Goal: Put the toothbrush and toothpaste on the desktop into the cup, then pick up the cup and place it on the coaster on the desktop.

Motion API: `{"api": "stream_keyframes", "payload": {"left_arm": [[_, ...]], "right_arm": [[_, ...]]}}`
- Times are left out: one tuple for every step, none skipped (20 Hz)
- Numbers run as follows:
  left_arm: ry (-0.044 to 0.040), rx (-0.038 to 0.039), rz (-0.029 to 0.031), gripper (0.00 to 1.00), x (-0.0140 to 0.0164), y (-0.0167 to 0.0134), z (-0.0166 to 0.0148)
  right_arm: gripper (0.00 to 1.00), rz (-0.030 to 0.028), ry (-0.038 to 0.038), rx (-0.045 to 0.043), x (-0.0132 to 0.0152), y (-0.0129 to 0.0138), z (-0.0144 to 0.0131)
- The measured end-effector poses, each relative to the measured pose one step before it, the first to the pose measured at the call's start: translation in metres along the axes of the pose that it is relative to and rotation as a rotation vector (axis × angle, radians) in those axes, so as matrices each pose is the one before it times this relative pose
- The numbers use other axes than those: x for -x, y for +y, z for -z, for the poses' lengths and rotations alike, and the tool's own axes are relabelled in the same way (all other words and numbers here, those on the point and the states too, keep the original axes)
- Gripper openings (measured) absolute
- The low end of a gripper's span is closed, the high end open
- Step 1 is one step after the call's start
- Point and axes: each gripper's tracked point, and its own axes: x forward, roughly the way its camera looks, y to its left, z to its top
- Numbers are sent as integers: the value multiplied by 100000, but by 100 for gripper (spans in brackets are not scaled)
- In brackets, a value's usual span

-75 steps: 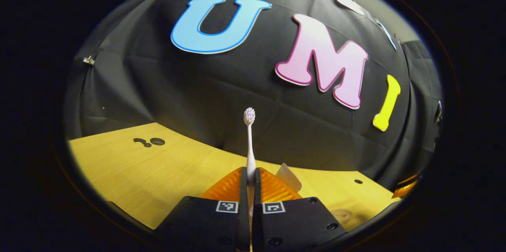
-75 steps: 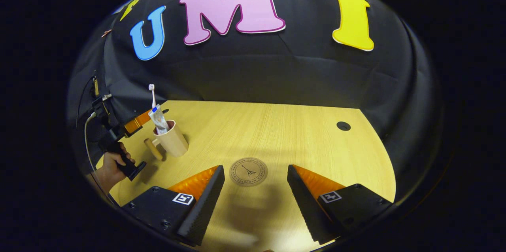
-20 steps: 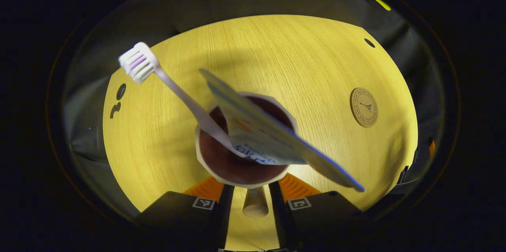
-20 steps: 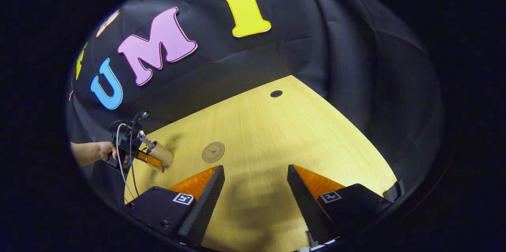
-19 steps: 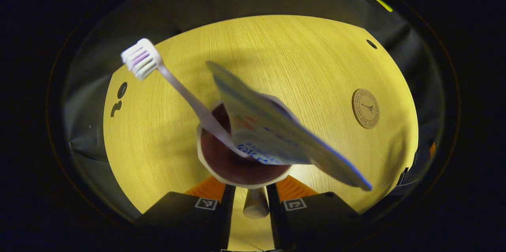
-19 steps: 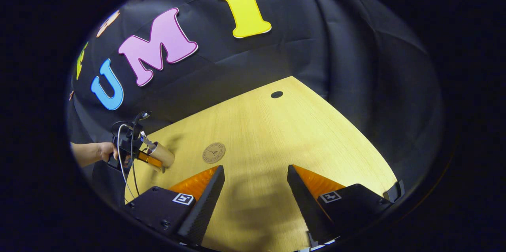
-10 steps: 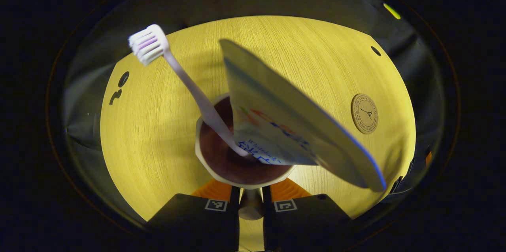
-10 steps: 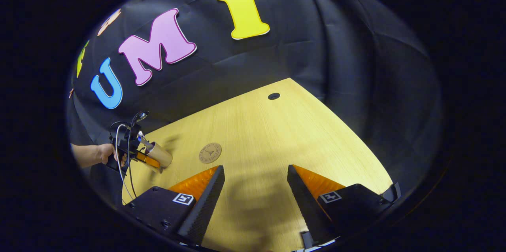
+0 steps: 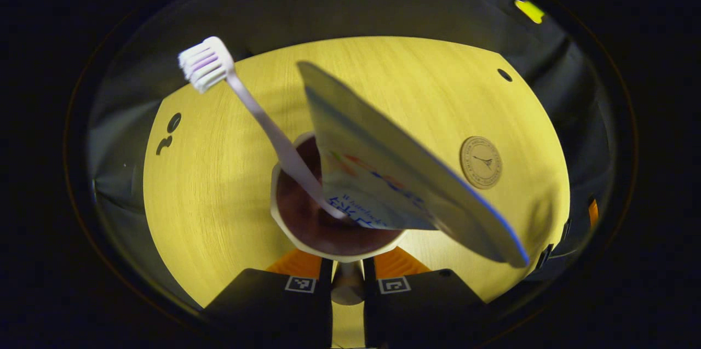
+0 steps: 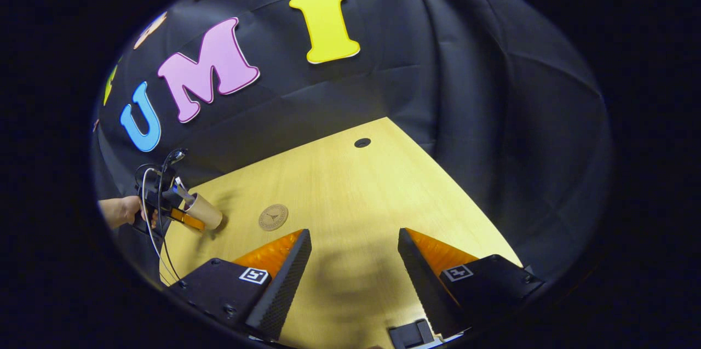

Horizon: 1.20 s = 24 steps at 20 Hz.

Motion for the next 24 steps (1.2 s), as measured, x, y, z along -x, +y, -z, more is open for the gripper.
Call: {"api": "stream_keyframes", "payload": {"left_arm": [[-408,-1465,1215,27,470,-818,-274],[18,-1477,1108,27,24,-1244,-151],[216,-1683,1067,27,-223,-1209,-184],[47,-2285,792,31,-246,-1197,-245],[251,-2287,395,27,-56,-830,-435],[95,-2230,331,27,-66,-794,-481],[196,-1956,765,27,-229,-868,-522],[310,-1378,889,27,-181,-912,-480],[344,-1281,924,27,-240,-840,-497],[125,-1894,776,27,-413,-918,-504],[589,-2032,409,31,-345,-768,-403],[559,-1700,534,27,-297,-811,-387],[323,-1592,767,27,-337,-823,-487],[421,-1499,752,27,-364,-798,-362],[442,-1184,697,22,-430,-777,-350],[548,-1305,527,27,-376,-756,-264],[636,-1475,275,27,-393,-526,-292],[543,-1412,121,27,-380,-593,-222],[552,-1151,31,27,-401,-460,-231],[851,-649,-9,27,-265,-228,-122],[681,-377,72,27,-211,-226,-59],[313,-482,66,27,-282,-292,-136],[285,-380,93,27,-202,-99,-111],[255,-172,114,27,-149,-113,-28]], "right_arm": [[98,1194,-478,-751,137,-634,-124],[98,914,-469,-642,52,-576,-101],[98,1004,-289,-581,270,-490,-75],[98,703,-338,-643,245,-464,-105],[98,664,-335,-626,168,-352,-10],[98,944,-216,-387,303,-510,3],[98,955,-220,-381,224,-446,-31],[98,847,-217,-519,170,-368,54],[98,746,-160,-818,312,-314,-2],[98,753,-191,-981,335,-387,172],[98,805,-83,-1076,212,-354,124],[98,777,-157,-1069,187,-334,72],[98,1126,1,-802,248,-510,157],[98,1196,285,-420,214,-449,184],[98,1134,194,-332,88,-394,256],[98,787,-98,-458,131,-409,79],[98,752,-60,-605,163,-305,6],[98,786,66,-725,187,-253,-103],[98,639,322,-705,165,-160,-64],[98,621,252,-643,49,-222,0],[98,862,333,-77,-51,-92,158],[98,1006,810,710,-56,-129,287],[98,-117,520,1301,-64,119,259],[98,160,577,1514,42,142,321]]}}
